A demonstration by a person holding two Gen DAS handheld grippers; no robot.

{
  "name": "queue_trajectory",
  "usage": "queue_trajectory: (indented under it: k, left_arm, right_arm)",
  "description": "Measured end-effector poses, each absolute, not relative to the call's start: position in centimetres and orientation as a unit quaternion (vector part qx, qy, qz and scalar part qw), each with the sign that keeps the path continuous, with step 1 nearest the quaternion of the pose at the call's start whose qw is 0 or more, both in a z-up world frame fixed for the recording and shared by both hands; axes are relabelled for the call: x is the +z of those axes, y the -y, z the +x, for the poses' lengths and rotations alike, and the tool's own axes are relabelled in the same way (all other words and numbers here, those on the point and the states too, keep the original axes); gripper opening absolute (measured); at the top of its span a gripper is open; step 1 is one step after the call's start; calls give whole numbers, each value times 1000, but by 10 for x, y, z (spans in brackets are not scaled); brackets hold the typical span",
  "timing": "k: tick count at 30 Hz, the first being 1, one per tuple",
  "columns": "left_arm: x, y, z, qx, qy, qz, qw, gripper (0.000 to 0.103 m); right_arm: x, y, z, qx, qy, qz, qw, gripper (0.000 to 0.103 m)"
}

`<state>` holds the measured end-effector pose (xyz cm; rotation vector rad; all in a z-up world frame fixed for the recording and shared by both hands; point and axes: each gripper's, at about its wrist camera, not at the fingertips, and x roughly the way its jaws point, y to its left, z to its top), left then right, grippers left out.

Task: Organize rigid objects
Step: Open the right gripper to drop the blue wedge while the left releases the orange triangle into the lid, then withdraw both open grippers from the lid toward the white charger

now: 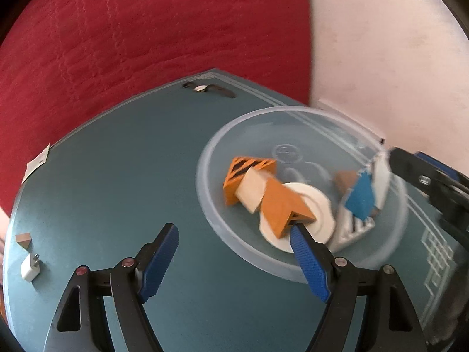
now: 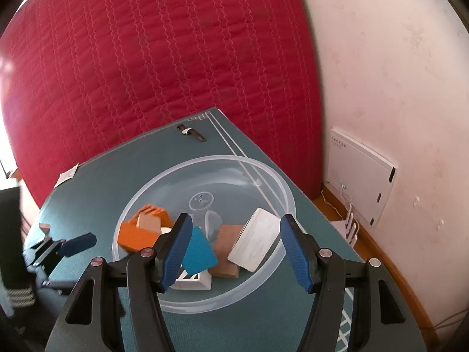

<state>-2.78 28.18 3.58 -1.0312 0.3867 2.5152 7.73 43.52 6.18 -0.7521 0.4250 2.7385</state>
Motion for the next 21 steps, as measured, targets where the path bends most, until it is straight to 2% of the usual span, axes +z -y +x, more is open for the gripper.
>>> queue_trajectory:
  k: [10,14,21]
  left_arm:
    - [36,-269,-33,902,-115,-375,179,82]
    - [40,-259,-31,905,-102,-373,176,88]
    - [43,-237,-26,913,-92,-366,153,89]
  right_arm:
    - [61,-427,77,947,-135,-259,131,64]
    - [62,-418,78,950,-122,-257,126,64]
    - [59,-392,78,956,-81,-256,114,64]
